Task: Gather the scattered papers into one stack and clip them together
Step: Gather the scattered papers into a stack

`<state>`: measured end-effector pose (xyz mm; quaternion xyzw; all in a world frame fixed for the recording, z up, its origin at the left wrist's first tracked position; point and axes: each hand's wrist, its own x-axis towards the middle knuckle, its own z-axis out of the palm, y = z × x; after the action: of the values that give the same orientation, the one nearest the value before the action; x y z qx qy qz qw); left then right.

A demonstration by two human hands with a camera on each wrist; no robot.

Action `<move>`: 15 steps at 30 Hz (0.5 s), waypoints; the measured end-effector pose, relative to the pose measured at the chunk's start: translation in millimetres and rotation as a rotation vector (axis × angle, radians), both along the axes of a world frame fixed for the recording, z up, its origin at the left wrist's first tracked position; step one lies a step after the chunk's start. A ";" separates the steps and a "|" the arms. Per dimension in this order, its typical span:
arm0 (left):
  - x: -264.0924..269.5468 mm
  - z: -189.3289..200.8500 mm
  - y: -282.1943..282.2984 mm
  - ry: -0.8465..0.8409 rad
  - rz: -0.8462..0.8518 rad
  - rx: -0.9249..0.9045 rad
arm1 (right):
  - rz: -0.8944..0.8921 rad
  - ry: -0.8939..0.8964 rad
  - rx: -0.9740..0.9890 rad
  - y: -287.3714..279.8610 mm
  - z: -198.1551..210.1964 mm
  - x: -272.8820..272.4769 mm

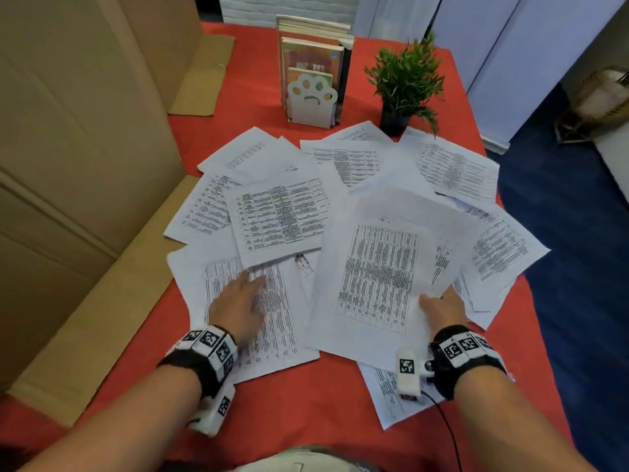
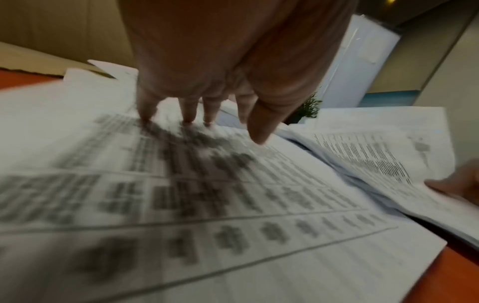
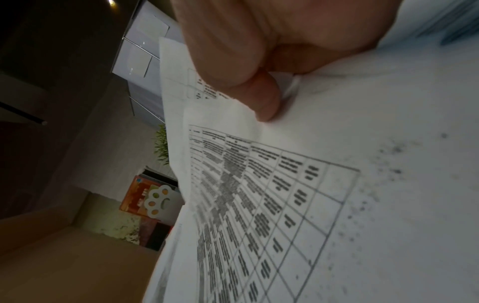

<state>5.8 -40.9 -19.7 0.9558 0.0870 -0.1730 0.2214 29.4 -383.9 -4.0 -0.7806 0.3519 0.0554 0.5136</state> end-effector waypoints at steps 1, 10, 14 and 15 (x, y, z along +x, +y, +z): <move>-4.0 0.1 3.1 -0.067 0.073 0.001 | -0.005 -0.007 0.012 2.5 0.2 3.1; -35.8 -7.1 50.1 -0.126 0.682 -0.207 | 0.037 0.017 0.303 69.4 8.1 45.9; -39.5 -3.1 54.4 -0.215 0.738 -0.399 | 0.075 0.002 0.324 101.5 2.6 64.5; -41.2 -3.6 57.7 -0.217 0.717 -0.364 | 0.075 0.005 0.307 105.6 -1.3 67.9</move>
<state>-35.3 16.8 -23.3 0.8227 0.3586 0.0042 0.4411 97.3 -278.3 -5.3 -0.7053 0.3111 0.1297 0.6237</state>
